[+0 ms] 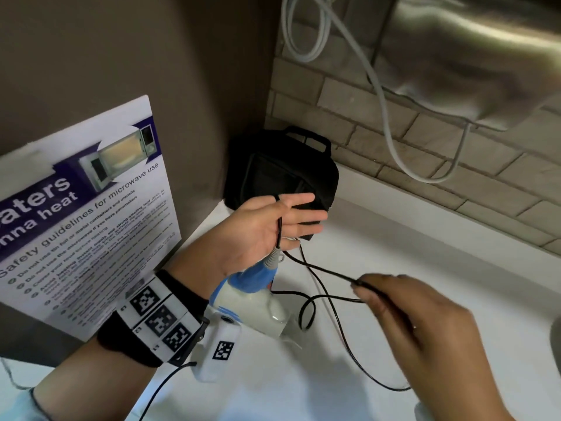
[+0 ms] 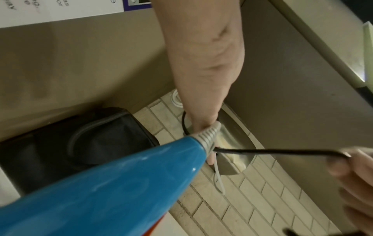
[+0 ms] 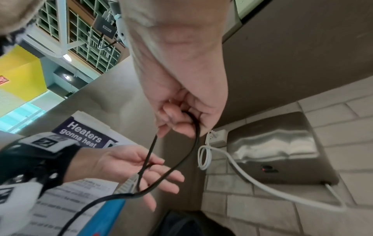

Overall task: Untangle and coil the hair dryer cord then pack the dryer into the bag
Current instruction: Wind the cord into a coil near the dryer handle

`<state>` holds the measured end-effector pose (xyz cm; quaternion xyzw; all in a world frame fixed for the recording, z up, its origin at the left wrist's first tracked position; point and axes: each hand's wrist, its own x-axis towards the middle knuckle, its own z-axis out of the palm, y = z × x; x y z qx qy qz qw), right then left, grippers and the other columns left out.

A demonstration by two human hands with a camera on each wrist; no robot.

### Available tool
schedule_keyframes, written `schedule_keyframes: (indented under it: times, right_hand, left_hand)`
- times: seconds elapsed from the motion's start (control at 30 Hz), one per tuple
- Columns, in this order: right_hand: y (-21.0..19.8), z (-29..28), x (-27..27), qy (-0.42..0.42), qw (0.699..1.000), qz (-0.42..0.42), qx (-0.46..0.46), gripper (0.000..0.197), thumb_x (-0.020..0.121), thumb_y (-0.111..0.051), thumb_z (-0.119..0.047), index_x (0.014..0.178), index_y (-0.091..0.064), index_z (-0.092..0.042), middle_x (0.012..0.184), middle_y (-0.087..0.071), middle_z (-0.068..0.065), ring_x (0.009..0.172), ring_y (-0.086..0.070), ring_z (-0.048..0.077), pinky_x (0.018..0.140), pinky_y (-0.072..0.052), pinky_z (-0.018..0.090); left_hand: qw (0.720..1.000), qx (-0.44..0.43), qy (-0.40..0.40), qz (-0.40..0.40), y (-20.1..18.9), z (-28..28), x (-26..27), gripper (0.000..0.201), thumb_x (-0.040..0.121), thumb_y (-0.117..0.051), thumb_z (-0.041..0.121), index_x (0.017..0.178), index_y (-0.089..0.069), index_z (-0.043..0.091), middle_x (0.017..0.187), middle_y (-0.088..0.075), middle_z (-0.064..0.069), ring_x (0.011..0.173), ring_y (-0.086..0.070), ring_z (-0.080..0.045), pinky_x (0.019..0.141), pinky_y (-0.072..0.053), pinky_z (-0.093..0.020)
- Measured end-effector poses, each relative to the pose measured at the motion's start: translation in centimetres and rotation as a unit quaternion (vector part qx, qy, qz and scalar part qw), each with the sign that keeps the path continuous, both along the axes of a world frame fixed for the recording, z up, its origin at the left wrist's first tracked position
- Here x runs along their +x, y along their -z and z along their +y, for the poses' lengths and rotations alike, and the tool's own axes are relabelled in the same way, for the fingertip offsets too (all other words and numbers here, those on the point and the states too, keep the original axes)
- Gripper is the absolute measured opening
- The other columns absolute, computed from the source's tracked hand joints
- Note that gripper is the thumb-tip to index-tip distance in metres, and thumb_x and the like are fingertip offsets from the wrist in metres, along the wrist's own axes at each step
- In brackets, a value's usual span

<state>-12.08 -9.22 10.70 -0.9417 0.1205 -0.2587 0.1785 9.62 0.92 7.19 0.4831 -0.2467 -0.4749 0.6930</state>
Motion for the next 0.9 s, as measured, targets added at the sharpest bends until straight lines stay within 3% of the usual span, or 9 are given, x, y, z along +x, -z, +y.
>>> schedule_keyframes:
  times: [0.27,0.37,0.47,0.57,0.67,0.73,0.8,0.87,0.9]
  right_hand:
    - [-4.1,-2.2,4.5,-0.010,0.996,-0.060,-0.067,0.017,0.085,-0.065,-0.034,0.083,-0.074,-0.020,0.066,-0.054,-0.002,0.055,-0.050,0.014,0.052,-0.039,0.026]
    - [-3.7,-3.3,7.0,-0.027,0.993,-0.083,-0.078,0.013,0.083,-0.069,-0.029,0.079,-0.075,-0.019,0.067,-0.056,-0.002,0.055,-0.050,0.013,0.051,-0.043,0.030]
    - [-2.6,-4.7,9.1,-0.036,0.994,-0.072,-0.077,0.020,0.082,-0.067,-0.039,0.076,-0.074,-0.021,0.064,-0.055,-0.004,0.055,-0.050,0.012,0.049,-0.042,0.030]
    - [-1.1,-5.5,10.8,-0.049,0.996,-0.036,-0.058,0.034,0.084,-0.055,-0.052,0.078,-0.073,-0.024,0.063,-0.055,-0.006,0.058,-0.052,0.011,0.051,-0.041,0.027]
    - [1.0,-5.3,12.0,-0.100,0.994,0.025,0.036,0.026,0.089,-0.055,-0.044,0.082,-0.071,-0.025,0.068,-0.062,-0.013,0.064,-0.059,0.003,0.059,-0.042,0.016]
    - [1.9,-4.9,12.0,-0.143,0.948,0.101,0.265,0.022,0.095,-0.052,-0.031,0.085,-0.069,-0.023,0.066,-0.063,-0.016,0.053,-0.051,0.000,0.054,-0.038,0.011]
    - [2.1,-4.5,11.6,-0.163,0.839,0.169,0.491,0.027,0.099,-0.044,-0.029,0.094,-0.068,-0.017,0.066,-0.064,-0.013,0.043,-0.035,0.004,0.044,-0.026,0.015]
    - [2.0,-4.6,11.1,-0.159,0.753,0.191,0.609,0.029,0.098,-0.043,-0.030,0.095,-0.066,-0.013,0.068,-0.064,-0.008,0.039,-0.027,0.003,0.042,-0.015,0.018]
    - [2.0,-4.7,10.9,-0.153,0.731,0.192,0.637,0.029,0.097,-0.044,-0.031,0.093,-0.065,-0.012,0.070,-0.065,-0.004,0.038,-0.027,0.002,0.041,-0.014,0.018]
  left_hand:
    - [0.987,0.009,0.151,-0.051,-0.2,0.8,-0.5,0.044,0.094,-0.040,0.018,0.135,-0.046,0.004,0.128,-0.060,-0.022,0.117,-0.059,-0.040,0.107,-0.024,-0.063]
    - [0.972,-0.003,0.223,-0.077,-0.1,1.2,-0.6,0.041,0.097,-0.034,0.015,0.134,-0.045,0.001,0.128,-0.059,-0.024,0.120,-0.057,-0.038,0.108,-0.014,-0.069]
    - [0.962,-0.014,0.262,-0.079,0.1,1.8,-0.3,0.040,0.100,-0.039,0.021,0.132,-0.047,-0.001,0.124,-0.061,-0.026,0.121,-0.056,-0.040,0.111,-0.018,-0.067]
    - [0.954,-0.027,0.292,-0.059,0.2,2.0,-0.5,0.035,0.099,-0.042,0.025,0.122,-0.053,0.001,0.089,-0.072,-0.011,0.092,-0.069,-0.033,0.108,-0.031,-0.063]
    - [0.950,-0.058,0.304,0.035,0.4,1.9,-0.8,0.029,0.098,-0.041,0.025,0.105,-0.059,0.003,0.053,-0.052,0.006,0.048,-0.053,-0.008,0.100,-0.043,-0.057]
    - [0.942,-0.085,0.303,0.114,0.6,1.8,-0.8,0.034,0.097,-0.043,0.035,0.097,-0.060,0.005,0.045,-0.035,0.007,0.039,-0.036,-0.005,0.090,-0.051,-0.050]
    - [0.934,-0.095,0.310,0.148,0.9,1.8,-0.6,0.045,0.097,-0.036,0.045,0.091,-0.059,0.008,0.043,-0.027,0.005,0.036,-0.027,-0.007,0.080,-0.056,-0.043]
    - [0.935,-0.095,0.309,0.148,0.9,1.6,-0.9,0.047,0.096,-0.032,0.048,0.085,-0.058,0.009,0.042,-0.026,0.005,0.035,-0.028,-0.005,0.073,-0.058,-0.038]
    - [0.938,-0.092,0.301,0.145,0.9,1.5,-1.0,0.046,0.096,-0.033,0.047,0.083,-0.058,0.010,0.041,-0.027,0.006,0.034,-0.032,-0.003,0.070,-0.057,-0.035]
